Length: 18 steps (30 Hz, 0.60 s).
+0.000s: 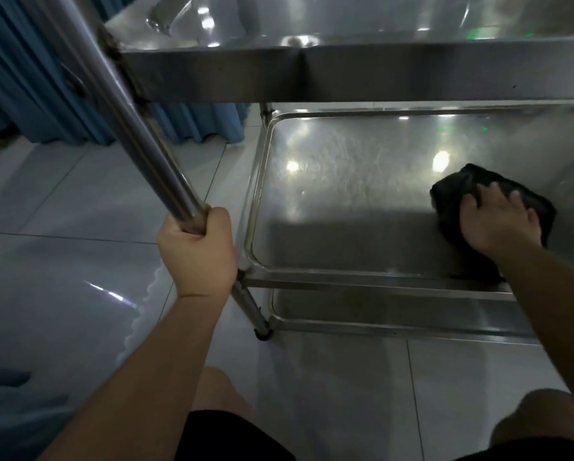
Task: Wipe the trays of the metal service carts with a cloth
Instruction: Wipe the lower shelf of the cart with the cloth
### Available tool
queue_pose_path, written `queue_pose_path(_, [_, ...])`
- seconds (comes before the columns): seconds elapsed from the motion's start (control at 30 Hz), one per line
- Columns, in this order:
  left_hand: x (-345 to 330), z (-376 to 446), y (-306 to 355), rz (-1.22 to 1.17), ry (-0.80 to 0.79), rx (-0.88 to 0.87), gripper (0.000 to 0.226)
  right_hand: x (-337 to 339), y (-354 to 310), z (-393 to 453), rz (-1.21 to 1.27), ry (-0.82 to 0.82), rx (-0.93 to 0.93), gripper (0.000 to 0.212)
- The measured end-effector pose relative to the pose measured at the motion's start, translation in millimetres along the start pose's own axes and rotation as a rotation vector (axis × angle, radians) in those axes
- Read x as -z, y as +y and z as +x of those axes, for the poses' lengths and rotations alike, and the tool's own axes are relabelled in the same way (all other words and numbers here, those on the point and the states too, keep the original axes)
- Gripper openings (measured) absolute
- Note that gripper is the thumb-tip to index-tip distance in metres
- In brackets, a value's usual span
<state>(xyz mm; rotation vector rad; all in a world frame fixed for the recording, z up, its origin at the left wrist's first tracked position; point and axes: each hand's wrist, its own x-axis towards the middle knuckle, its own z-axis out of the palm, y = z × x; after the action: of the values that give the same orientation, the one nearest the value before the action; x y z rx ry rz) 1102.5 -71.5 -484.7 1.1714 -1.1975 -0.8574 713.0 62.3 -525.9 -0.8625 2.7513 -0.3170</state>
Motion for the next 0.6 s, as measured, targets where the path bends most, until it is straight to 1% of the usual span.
queue_pose_path(0.1, [-2.5,-0.6,3.3,-0.042,0.014,-0.024,0.016,-10.7,-50.8,18.0,0.034,0.030,-0.069,0.072])
queue_pose_path(0.17, [-2.5,-0.8,4.6,-0.040,0.008,-0.046,0.016,-24.3,-100.2,19.5,0.022,0.029,0.013,0.070])
queue_pose_path(0.23, [-2.5,-1.2,5.7,-0.025,0.008,-0.059,0.016,-39.7,-154.8,7.9,-0.009,0.009,0.200,0.066])
queue_pose_path(0.3, [-3.0,-1.8,7.1,-0.034,0.018,-0.061,0.016,-55.6,-205.3,-15.8,-0.039,-0.055,0.426,0.064])
queue_pose_path(0.37, [-4.5,-2.3,9.8,-0.076,0.022,-0.064,0.011,-71.3,-239.0,-48.2,-0.076,-0.112,0.668,0.064])
queue_pose_path(0.43, [-5.5,-3.6,9.8,-0.101,0.018,-0.070,0.005,-79.2,-242.0,-79.8,-0.090,-0.186,0.885,0.066])
queue_pose_path(0.5, [-5.3,-5.3,10.3,-0.104,0.018,-0.075,0.006,-79.9,-216.5,-95.0,-0.090,-0.237,1.024,0.070])
queue_pose_path(0.53, [-5.1,-5.8,10.8,-0.102,0.016,-0.077,0.009,-77.4,-197.3,-92.6,-0.084,-0.225,1.039,0.072])
queue_pose_path(0.6, [-4.7,-5.9,11.5,-0.084,0.012,-0.077,0.016,-63.3,-156.0,-65.3,-0.071,-0.136,0.962,0.072])
